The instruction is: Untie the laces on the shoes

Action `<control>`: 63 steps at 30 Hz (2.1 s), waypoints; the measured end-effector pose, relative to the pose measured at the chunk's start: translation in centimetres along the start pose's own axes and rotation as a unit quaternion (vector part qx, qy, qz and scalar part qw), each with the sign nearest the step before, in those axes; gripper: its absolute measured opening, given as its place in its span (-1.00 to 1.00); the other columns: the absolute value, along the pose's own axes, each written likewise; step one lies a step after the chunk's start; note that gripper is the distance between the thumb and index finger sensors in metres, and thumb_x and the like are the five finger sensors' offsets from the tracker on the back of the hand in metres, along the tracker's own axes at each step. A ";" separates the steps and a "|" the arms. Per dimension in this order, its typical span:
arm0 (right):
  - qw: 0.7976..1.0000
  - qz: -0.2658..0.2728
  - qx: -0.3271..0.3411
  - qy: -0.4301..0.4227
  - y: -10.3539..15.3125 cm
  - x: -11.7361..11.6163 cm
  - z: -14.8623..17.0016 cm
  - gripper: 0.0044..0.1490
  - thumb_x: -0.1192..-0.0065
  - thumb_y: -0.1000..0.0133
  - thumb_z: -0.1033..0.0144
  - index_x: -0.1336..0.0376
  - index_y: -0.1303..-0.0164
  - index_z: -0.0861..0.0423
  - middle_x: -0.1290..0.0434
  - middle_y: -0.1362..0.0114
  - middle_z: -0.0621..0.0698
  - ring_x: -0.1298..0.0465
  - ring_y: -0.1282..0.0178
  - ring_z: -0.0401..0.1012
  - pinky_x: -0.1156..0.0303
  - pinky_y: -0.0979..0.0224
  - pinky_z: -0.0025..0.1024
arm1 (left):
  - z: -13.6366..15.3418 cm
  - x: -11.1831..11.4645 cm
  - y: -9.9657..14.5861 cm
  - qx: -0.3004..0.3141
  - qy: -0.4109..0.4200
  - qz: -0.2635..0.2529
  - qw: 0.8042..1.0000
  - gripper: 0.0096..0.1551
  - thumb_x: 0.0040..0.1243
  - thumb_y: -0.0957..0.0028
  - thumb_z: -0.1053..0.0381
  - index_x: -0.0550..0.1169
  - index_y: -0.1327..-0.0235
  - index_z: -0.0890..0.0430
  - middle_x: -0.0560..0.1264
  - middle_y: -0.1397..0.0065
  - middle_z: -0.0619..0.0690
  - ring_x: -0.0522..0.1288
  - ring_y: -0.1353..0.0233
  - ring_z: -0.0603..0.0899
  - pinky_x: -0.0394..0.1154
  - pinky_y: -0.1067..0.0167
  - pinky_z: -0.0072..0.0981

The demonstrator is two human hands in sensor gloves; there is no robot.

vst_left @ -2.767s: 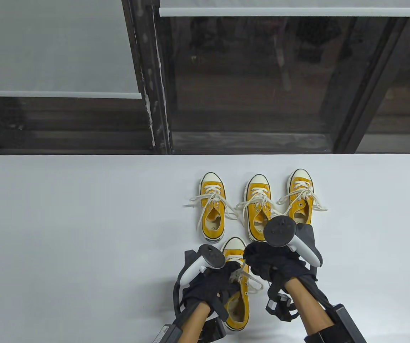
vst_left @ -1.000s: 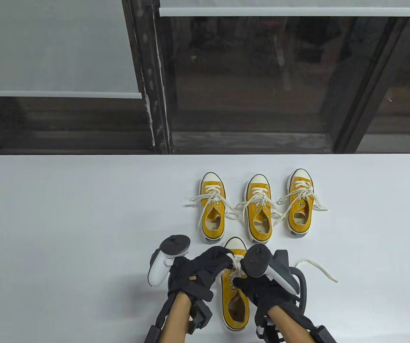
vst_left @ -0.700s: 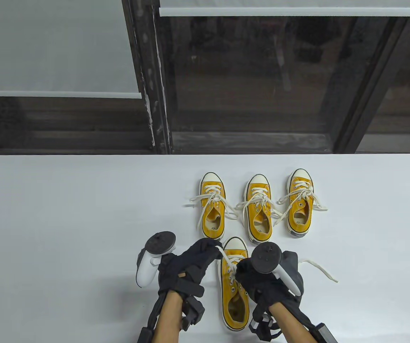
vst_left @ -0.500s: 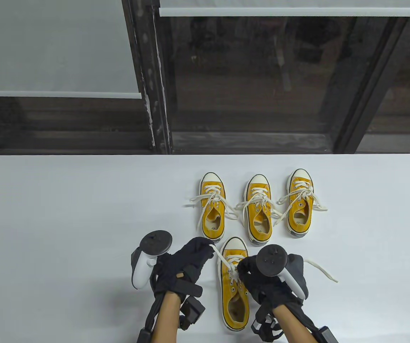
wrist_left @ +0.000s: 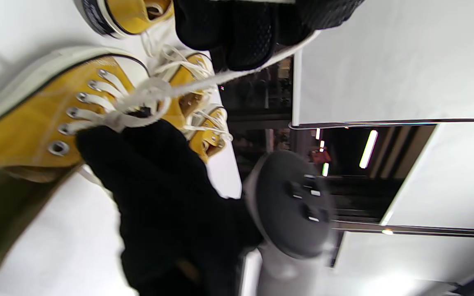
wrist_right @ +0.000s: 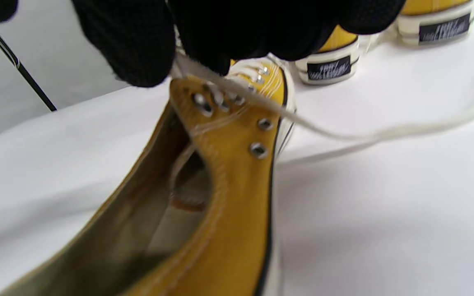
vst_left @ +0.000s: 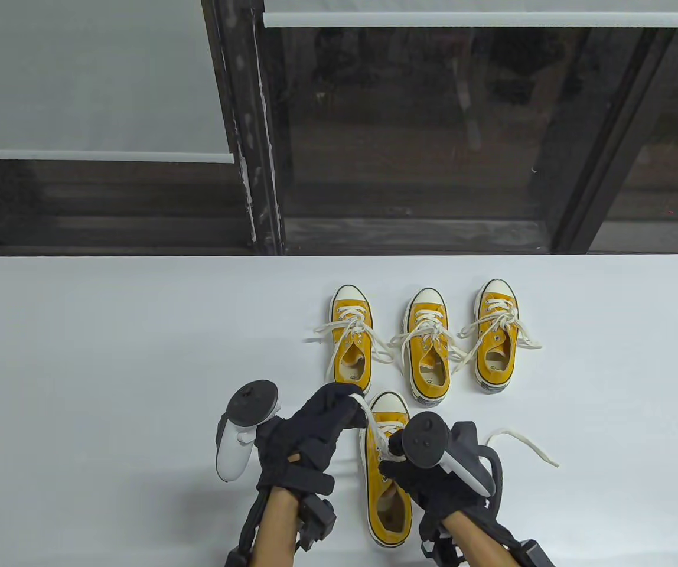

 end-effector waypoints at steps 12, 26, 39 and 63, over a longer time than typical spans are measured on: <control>0.984 -0.059 -0.010 -0.170 -1.2 -0.2 2.9 -0.59 -0.08 -0.37 0.10 -0.32 -0.41 -0.15 -0.27 -0.48 -0.04 -0.31 -0.51 -0.05 -0.12 -0.58 0.15 | 1.8 -5.1 3.3 -0.166 -0.127 -0.258 0.943 -0.55 -0.09 -0.44 -0.14 0.30 -0.57 -0.16 0.34 -0.61 -0.05 0.18 -0.70 0.17 -0.10 -0.63 0.40; 0.960 -0.098 -0.029 -0.262 -1.7 -0.7 4.4 -0.58 -0.05 -0.40 0.07 -0.26 -0.44 -0.12 -0.18 -0.57 0.00 -0.23 -0.58 -0.01 -0.09 -0.60 0.17 | 3.2 3.8 -3.7 -0.214 -0.328 -0.021 0.920 -0.47 0.17 -0.33 -0.05 0.39 -0.56 -0.07 0.40 -0.57 -0.03 0.22 -0.67 0.19 -0.05 -0.59 0.42; 0.952 -0.096 -0.048 -0.287 -1.5 -0.7 4.7 -0.58 -0.03 -0.39 0.13 -0.28 -0.41 -0.05 -0.14 -0.58 0.04 -0.19 -0.59 0.04 -0.06 -0.59 0.19 | 6.1 5.0 -5.1 -0.260 -0.297 0.007 0.919 -0.58 -0.04 -0.42 -0.17 0.25 -0.50 -0.29 0.30 -0.58 -0.31 0.12 -0.72 -0.03 -0.12 -0.69 0.31; 0.962 -0.083 -0.010 -0.259 -1.4 -0.1 4.6 -0.56 -0.13 -0.35 0.14 -0.29 -0.39 0.01 -0.09 -0.66 0.11 -0.08 -0.68 0.16 -0.01 -0.59 0.27 | 5.1 4.8 -4.5 -0.244 -0.326 -0.017 0.913 -0.35 0.14 -0.37 -0.11 0.16 -0.66 -0.19 0.16 -0.74 -0.14 0.08 -0.75 0.11 -0.11 -0.65 0.36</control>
Point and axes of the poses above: the tracker on the back of each hand, its own z axis roughly to the little-finger side, its own y axis roughly from the fingertips to the wrist, x = y × z, the point moved 1 cm from there along -y, roughly from the wrist to the fingertips
